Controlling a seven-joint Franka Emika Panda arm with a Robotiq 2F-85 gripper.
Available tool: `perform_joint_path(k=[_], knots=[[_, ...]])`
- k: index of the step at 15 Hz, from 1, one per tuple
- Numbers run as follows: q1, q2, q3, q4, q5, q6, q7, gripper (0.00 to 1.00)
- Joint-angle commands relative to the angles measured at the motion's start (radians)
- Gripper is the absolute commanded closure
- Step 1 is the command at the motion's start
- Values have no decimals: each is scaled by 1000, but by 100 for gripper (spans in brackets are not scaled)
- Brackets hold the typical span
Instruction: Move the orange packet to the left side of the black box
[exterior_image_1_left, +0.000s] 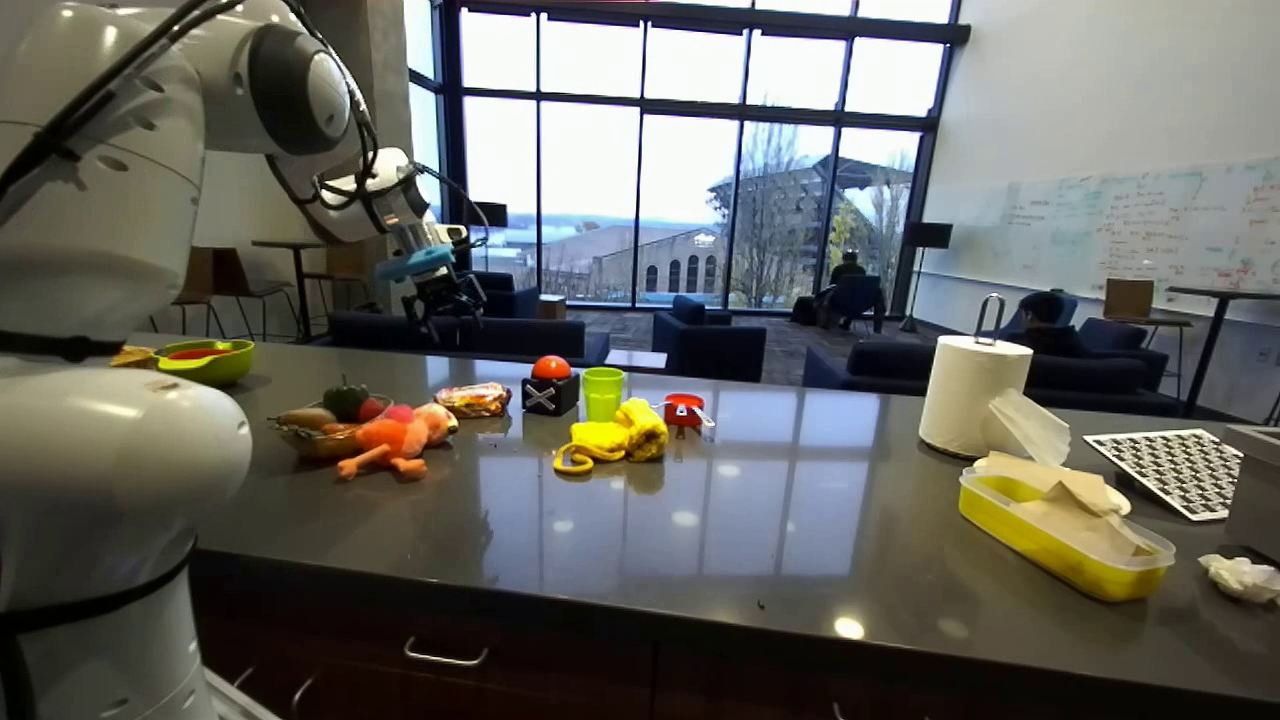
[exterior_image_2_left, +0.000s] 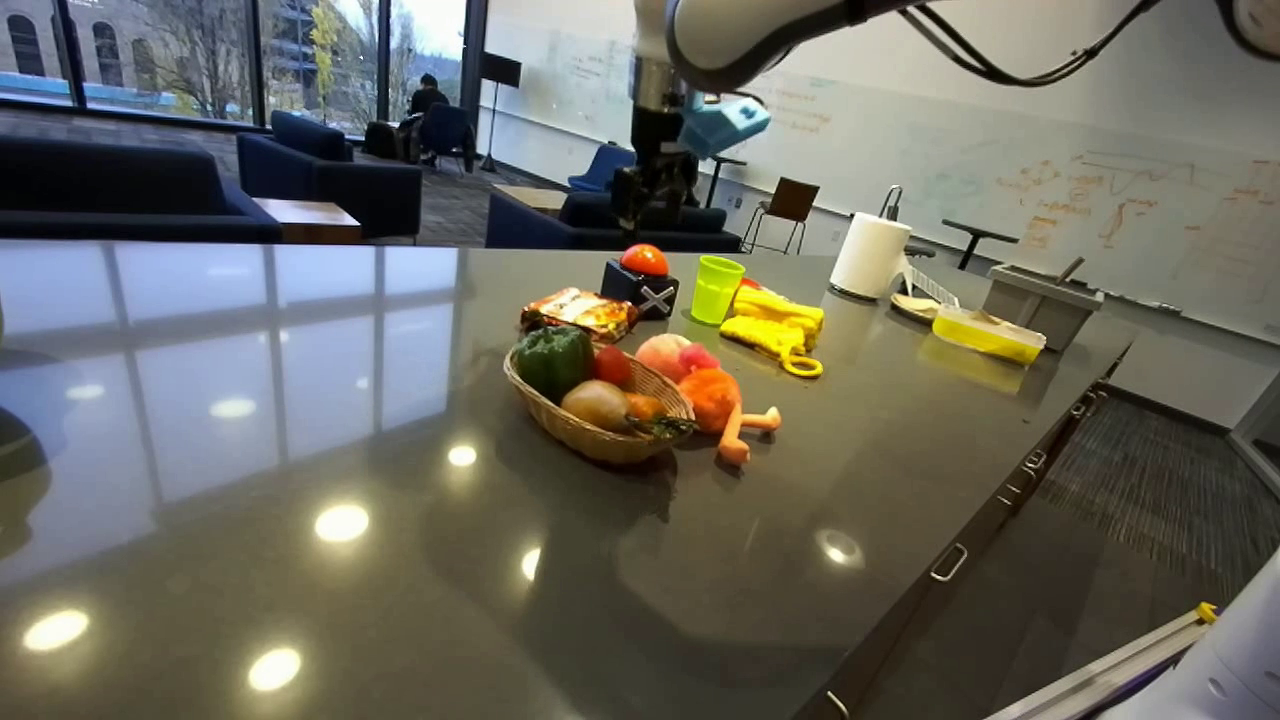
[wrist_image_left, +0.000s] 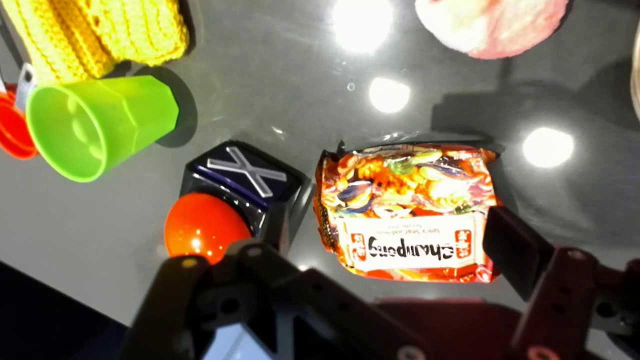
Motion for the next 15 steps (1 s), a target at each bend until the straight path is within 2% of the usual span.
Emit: perform_joint_path(k=[1,5,11,12,15], knots=[[-38,-110,4,-94,129,-27,-6,0],[-62,-190,6,-161,236,-38,4,0],[-78,-340,10,-317,306,-23,35,0],[-72,-250,12,-224,277,-37,24,0],[-76,-303,16,-275,283,-37,29,0]])
